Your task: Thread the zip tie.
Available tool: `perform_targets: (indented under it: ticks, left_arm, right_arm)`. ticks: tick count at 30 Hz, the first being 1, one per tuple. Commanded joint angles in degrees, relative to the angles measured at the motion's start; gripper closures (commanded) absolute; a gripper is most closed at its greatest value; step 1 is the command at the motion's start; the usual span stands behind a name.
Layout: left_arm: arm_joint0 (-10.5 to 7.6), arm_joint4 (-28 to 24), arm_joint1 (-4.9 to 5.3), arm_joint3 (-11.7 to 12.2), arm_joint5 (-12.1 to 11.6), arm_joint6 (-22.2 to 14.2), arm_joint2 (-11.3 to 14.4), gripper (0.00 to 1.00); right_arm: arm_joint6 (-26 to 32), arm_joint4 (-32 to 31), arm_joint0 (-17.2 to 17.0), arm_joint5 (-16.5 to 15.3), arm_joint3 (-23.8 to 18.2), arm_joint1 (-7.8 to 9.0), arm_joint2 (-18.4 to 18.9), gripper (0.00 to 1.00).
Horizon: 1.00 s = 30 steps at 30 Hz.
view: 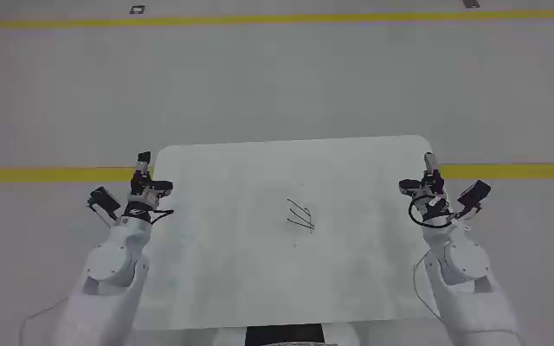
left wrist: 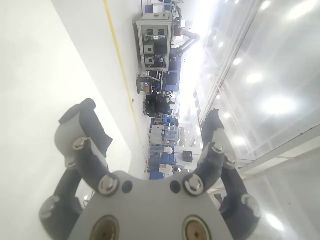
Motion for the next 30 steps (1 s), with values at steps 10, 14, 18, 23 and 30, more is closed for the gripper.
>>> perform_targets:
  ticks: [10,14,18,23,30]
  left_arm:
    - [0.22,5.85,0.15,-2.05,-4.8,-3.17,0.86,0.0]
    - [1.26,10.35,0.49,-2.42,-6.88,-8.78,0.97,0.0]
    - [1.26,10.35,0.49,-2.42,-6.88,-8.78,0.97,0.0]
    - [1.26,10.35,0.49,-2.42,-6.88,-8.78,0.97,0.0]
    - [-4.79,13.41,1.28,-0.73,-9.14,-21.96,1.09,0.0]
  right_arm:
    - [0.0,0.0,0.0,0.0,0.0,0.0,0.0,0.0]
    - [0.0,0.0,0.0,0.0,0.0,0.0,0.0,0.0]
    - [0.0,0.0,0.0,0.0,0.0,0.0,0.0,0.0]
    - [0.0,0.0,0.0,0.0,0.0,0.0,0.0,0.0]
    - [0.0,0.0,0.0,0.0,0.0,0.0,0.0,0.0]
